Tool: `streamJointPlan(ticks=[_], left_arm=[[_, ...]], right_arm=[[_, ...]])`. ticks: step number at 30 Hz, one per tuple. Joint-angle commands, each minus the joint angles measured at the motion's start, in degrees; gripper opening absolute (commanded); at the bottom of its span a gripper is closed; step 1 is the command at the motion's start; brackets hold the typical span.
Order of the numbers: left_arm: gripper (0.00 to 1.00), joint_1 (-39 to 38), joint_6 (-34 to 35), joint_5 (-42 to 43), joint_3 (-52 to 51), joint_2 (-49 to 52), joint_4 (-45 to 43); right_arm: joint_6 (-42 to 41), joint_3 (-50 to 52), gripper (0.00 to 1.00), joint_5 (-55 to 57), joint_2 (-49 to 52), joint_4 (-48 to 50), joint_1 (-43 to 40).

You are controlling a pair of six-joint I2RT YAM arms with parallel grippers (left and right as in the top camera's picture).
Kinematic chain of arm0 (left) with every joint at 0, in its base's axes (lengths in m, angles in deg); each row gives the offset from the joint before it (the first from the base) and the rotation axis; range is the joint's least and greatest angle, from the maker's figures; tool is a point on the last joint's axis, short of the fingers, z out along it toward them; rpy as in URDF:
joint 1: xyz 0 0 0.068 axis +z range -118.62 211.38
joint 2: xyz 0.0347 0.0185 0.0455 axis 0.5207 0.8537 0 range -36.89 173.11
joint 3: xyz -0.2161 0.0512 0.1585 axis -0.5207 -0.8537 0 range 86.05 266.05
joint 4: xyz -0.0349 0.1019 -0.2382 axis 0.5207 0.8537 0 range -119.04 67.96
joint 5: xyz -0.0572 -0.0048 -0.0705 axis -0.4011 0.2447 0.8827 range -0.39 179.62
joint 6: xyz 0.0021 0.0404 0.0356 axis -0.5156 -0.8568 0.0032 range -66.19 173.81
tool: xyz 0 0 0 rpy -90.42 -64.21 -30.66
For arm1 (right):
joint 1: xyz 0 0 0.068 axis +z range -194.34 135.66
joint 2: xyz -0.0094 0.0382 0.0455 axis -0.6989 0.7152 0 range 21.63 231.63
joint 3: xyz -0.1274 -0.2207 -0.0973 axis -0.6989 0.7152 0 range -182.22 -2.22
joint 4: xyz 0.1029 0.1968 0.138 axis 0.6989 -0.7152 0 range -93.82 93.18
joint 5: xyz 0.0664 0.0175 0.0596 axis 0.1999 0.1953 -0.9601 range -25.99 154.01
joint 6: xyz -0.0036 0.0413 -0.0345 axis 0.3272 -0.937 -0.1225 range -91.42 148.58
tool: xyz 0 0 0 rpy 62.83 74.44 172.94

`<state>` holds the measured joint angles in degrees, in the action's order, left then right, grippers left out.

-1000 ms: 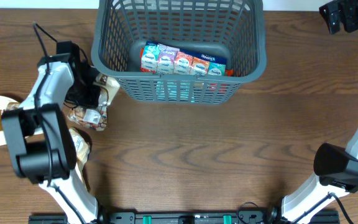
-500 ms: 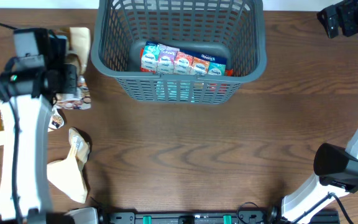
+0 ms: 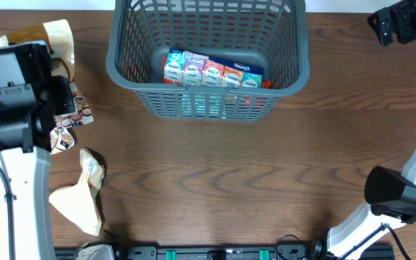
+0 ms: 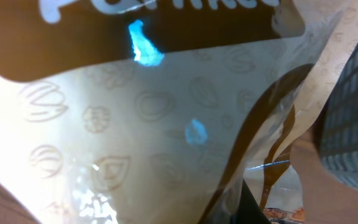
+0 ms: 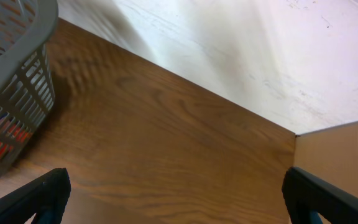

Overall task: Pack container
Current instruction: 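Carry the pouch over the basket and drop it in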

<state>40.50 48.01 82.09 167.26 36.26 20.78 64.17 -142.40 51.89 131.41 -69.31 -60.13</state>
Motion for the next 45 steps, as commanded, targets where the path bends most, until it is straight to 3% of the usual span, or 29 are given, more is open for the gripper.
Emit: streamJointPlan(ticks=[1,10,17,26,30,37,41,45], left_arm=[[0.06,-2.34,-0.11,2.89,1.84,-2.60,-0.20],[0.06,-15.37,-5.14,4.74,16.33,0.57,-0.17],[0.06,-24.41,-10.47,4.76,30.03,11.96,-3.56],[0.06,-30.29,-16.00,8.70,34.64,26.95,-10.54],[0.06,-30.32,-23.30,19.52,34.64,29.83,-5.11],[0.06,-29.46,-42.10,19.91,34.05,32.11,11.87],[0.07,-28.04,-43.01,19.98,33.99,34.10,15.08],[0.16,-27.50,-43.01,19.98,33.99,36.57,16.02]], right_arm=[[0.20,0.15,0.99,-0.13,-0.02,-0.24,-0.31],[0.00,0.15,0.99,-0.17,-0.02,-0.59,-0.31],[0.04,0.15,0.99,-0.11,-0.02,-0.76,-0.31],[0.02,0.15,0.99,-0.11,-0.02,-1.11,-0.31],[0.04,0.15,0.99,-0.11,-0.02,-1.81,-0.31],[0.04,0.15,0.99,-0.13,-0.02,-2.14,-0.31],[0.04,0.15,0.99,-0.13,-0.02,-2.14,-0.31],[0.04,0.15,0.99,-0.11,-0.02,-2.29,-0.33]])
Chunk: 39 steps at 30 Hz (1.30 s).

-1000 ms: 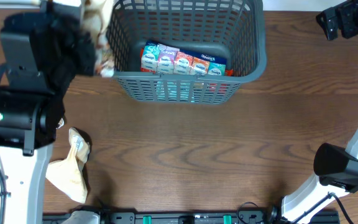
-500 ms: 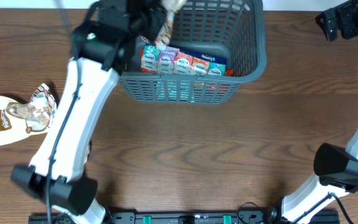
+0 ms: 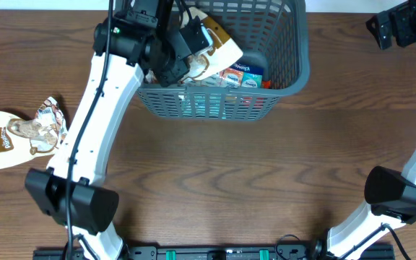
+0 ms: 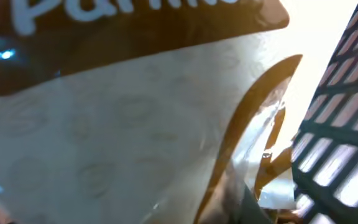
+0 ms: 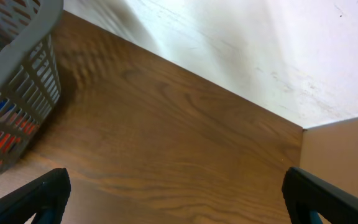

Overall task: Pack container
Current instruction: 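Carry the pouch over the basket and drop it in, then withdraw the left gripper back to the remaining pouches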

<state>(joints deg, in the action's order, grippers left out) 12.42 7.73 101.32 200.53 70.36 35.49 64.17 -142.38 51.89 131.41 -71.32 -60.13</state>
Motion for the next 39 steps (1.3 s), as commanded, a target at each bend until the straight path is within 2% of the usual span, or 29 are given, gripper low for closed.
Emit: streamJointPlan(ticks=[1,4,8,11,14,20,22,25,28,30,33,37,39], left_arm=[[0.21,0.57,-2.73,0.72,0.72,3.08,1.42],[0.23,0.50,-2.69,0.72,0.72,4.22,1.51],[0.40,0.50,-2.51,0.72,0.72,4.28,1.44],[0.42,0.46,-2.29,0.72,0.72,4.28,1.68],[0.59,0.39,-2.29,0.72,0.72,4.17,2.08],[0.61,0.70,-1.77,-0.46,1.01,0.83,-1.07],[0.64,0.79,1.11,-4.26,1.11,-1.40,-4.66],[0.64,1.09,4.68,-11.21,1.11,-5.14,-9.94],[0.65,2.16,7.43,-16.48,1.11,-8.76,-11.67],[0.65,3.87,10.71,-21.86,1.11,-11.19,-11.52],[0.72,8.46,20.17,-29.40,1.11,-14.49,-10.80],[0.76,17.49,30.49,-30.21,1.11,-18.51,-4.81],[0.76,21.79,33.24,-30.21,1.11,-20.17,-0.70]], right_arm=[[0.04,0.13,0.99,-0.11,-0.02,-0.37,-0.33],[0.07,0.13,0.99,-0.11,-0.02,-0.50,-0.33],[0.04,0.13,0.99,-0.11,-0.02,-0.52,-0.33],[0.04,0.13,0.99,-0.13,-0.02,-0.59,-0.33],[0.04,0.13,0.99,-0.13,-0.02,-0.57,-0.33],[0.04,0.13,0.99,-0.13,-0.02,-0.59,-0.33],[0.04,0.13,0.99,-0.13,-0.02,-0.59,-0.33],[0.04,0.13,0.99,-0.13,-0.02,-0.59,-0.33],[0.07,0.13,0.99,-0.11,-0.02,-0.55,-0.33],[0.07,0.13,0.99,-0.11,-0.02,-0.57,-0.33],[0.07,0.13,0.99,-0.13,-0.02,-0.57,-0.33],[0.07,0.13,0.99,-0.11,-0.02,-0.57,-0.33],[0.07,0.13,0.99,-0.11,-0.02,-0.57,-0.31]])
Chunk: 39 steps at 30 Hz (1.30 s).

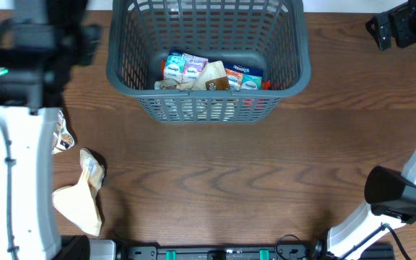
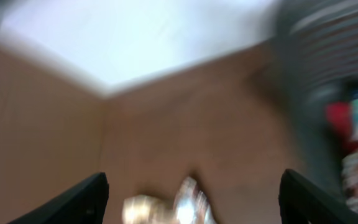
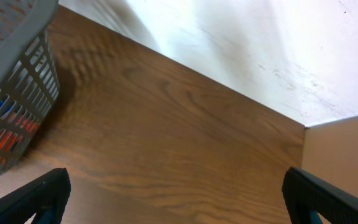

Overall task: Pack container
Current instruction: 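Withdraw the left gripper back to the remaining pouches, then lower the left gripper onto the next PanTree pouch and grasp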

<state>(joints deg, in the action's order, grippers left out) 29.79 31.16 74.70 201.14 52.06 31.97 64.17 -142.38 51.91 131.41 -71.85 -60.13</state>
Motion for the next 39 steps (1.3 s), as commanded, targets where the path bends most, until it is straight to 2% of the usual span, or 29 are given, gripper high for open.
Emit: streamJointPlan(ticks=[1,3,4,6,9,11,19,29,34,39], left_arm=[[0.76,6.51,10.69,-3.58,0.50,-2.51,4.92],[0.80,9.88,13.88,-3.58,0.50,-3.34,7.98],[0.84,11.82,17.86,-3.58,0.50,-3.56,9.27],[0.87,15.13,27.65,-3.58,0.46,-3.50,11.37],[0.87,20.09,47.04,-3.61,-0.72,-2.71,15.39],[0.87,21.88,54.27,-3.61,-2.10,-2.21,16.15],[0.88,22.99,77.96,-3.61,-11.65,-0.98,8.46],[0.89,23.43,86.88,-3.63,-27.39,2.91,-7.32],[0.89,23.52,87.49,-3.21,-29.29,8.07,-9.14],[0.89,27.02,87.27,9.20,-29.27,13.44,-10.21]], right_arm=[[0.07,0.13,0.99,-0.15,-0.02,-0.02,-0.31],[0.07,0.13,0.99,-0.15,-0.02,0.00,-0.31],[0.07,0.13,0.99,-0.15,-0.02,0.00,-0.31],[0.07,0.13,0.99,-0.15,-0.02,-0.02,-0.31],[0.09,0.13,0.99,-0.17,-0.02,0.07,-0.31],[0.07,0.13,0.99,-0.17,-0.02,0.15,-0.31],[0.04,0.13,0.99,-1.70,-0.02,0.20,-0.31],[0.02,0.13,0.99,-1.90,-0.02,-1.14,-0.28],[0.02,0.13,0.99,-1.88,-0.02,-1.18,-0.28],[0.02,0.13,0.99,-1.88,-0.02,-1.40,-0.31]])
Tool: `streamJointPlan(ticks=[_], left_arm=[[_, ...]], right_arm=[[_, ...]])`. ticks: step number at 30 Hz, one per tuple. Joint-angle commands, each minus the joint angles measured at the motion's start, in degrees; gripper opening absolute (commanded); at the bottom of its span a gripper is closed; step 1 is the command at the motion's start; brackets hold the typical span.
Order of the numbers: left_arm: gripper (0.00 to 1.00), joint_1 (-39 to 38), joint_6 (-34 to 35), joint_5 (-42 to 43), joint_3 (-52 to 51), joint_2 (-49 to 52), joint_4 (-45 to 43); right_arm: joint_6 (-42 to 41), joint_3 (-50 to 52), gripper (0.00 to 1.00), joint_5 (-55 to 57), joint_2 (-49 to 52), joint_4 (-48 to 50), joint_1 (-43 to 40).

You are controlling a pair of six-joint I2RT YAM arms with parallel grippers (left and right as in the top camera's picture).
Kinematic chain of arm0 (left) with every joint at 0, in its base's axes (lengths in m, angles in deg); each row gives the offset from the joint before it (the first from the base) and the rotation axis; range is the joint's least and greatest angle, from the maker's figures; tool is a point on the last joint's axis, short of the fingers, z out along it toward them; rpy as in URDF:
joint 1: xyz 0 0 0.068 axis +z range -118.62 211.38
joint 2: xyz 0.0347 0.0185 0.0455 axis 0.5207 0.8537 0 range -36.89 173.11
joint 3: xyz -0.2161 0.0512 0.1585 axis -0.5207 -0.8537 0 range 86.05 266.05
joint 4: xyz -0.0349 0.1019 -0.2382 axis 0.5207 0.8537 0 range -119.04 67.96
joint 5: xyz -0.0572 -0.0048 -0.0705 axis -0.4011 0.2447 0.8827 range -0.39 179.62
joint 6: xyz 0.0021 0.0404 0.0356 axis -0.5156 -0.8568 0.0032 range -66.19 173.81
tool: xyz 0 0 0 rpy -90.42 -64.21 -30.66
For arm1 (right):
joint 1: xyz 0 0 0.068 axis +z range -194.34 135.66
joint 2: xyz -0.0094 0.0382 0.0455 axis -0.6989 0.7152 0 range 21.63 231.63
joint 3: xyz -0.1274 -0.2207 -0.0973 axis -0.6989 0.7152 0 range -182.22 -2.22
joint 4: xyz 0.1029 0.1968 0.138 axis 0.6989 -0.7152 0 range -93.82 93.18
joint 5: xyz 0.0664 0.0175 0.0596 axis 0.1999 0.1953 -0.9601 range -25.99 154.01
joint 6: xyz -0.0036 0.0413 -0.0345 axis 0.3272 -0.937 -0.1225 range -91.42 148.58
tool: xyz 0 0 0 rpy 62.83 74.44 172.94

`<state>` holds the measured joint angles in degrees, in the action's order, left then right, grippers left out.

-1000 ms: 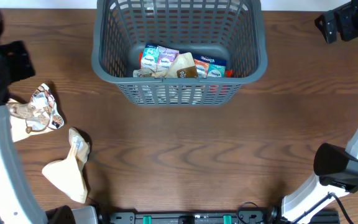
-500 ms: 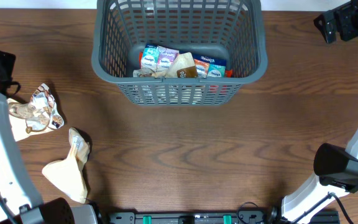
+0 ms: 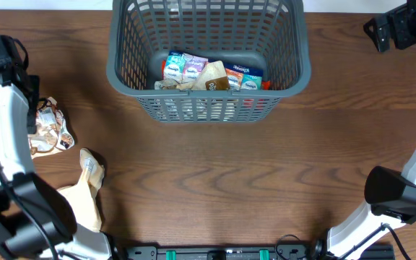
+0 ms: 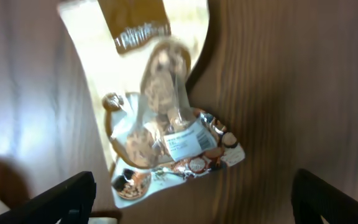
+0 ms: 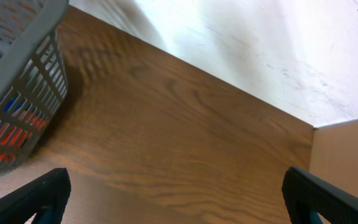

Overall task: Pack container
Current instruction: 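Lower the left gripper onto the next PanTree pouch and grasp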

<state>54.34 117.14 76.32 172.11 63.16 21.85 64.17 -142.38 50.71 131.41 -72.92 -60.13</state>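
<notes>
The grey basket (image 3: 208,94) stands at the back middle, holding a row of small colourful cartons (image 3: 193,71) and a tan pouch (image 3: 211,76) lying on them. My left gripper (image 3: 6,65) hovers open at the table's left edge, nothing between its fingers (image 4: 67,199). Below it lies a clear printed snack packet (image 4: 166,140) on top of a cream bag with a brown label (image 4: 135,25). In the overhead view the snack packet (image 3: 49,130) shows beside my arm. My right gripper (image 3: 403,22) hangs open at the back right, over bare wood (image 5: 185,149).
A crumpled cream pouch (image 3: 81,195) lies at the front left. The basket's wall (image 5: 17,93) shows at the left of the right wrist view. A pale wall (image 5: 260,43) and a cardboard box (image 5: 347,155) border the table's back right.
My left gripper has moved from beside the basket's left back corner to the table's left edge, above the snack packet. The basket's contents and the right arm are unchanged.
My left gripper was shut on a tan pouch at the left of the table. Then it held the pouch over the basket. Then the pouch lay in the basket and the gripper was open, away to the left. Now it is above the remaining packets.
</notes>
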Motion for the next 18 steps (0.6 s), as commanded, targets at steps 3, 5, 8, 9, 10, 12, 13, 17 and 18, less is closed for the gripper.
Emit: streamJointPlan(ticks=[3,5,8,9,10,12,13,17,18], left_arm=[[0.89,5.60,1.55,13.09,-0.24,4.63,-1.18],[0.89,7.06,1.75,13.97,-0.24,5.14,-1.70],[0.89,9.18,2.43,14.43,-0.24,5.29,-2.12],[0.89,9.66,2.93,14.64,-0.24,5.31,-1.90],[0.89,10.23,3.26,15.34,-0.24,5.44,-1.90],[0.89,10.97,3.26,16.76,-0.24,5.68,-1.99],[0.89,11.26,3.28,17.38,-0.24,6.03,-1.97],[0.89,11.74,3.21,19.12,-0.24,8.11,-1.55],[0.89,11.74,3.19,19.67,-0.24,8.74,-1.53]], right_arm=[[0.04,0.13,0.99,-0.68,-0.02,-0.31,-0.31],[0.04,0.13,0.99,-0.68,-0.02,-0.37,-0.31],[0.02,0.13,0.99,-0.68,-0.02,-0.46,-0.31],[0.02,0.13,0.99,-0.68,-0.02,-0.46,-0.28],[0.02,0.13,0.99,-0.70,-0.02,-0.46,-0.28],[0.02,0.13,0.99,-0.70,-0.02,-0.46,-0.28],[0.02,0.13,0.99,-0.70,-0.02,-0.48,-0.28],[0.04,0.13,0.99,-1.09,-0.02,-1.07,-0.24],[0.04,0.13,0.99,-1.42,-0.02,-1.31,-0.26]])
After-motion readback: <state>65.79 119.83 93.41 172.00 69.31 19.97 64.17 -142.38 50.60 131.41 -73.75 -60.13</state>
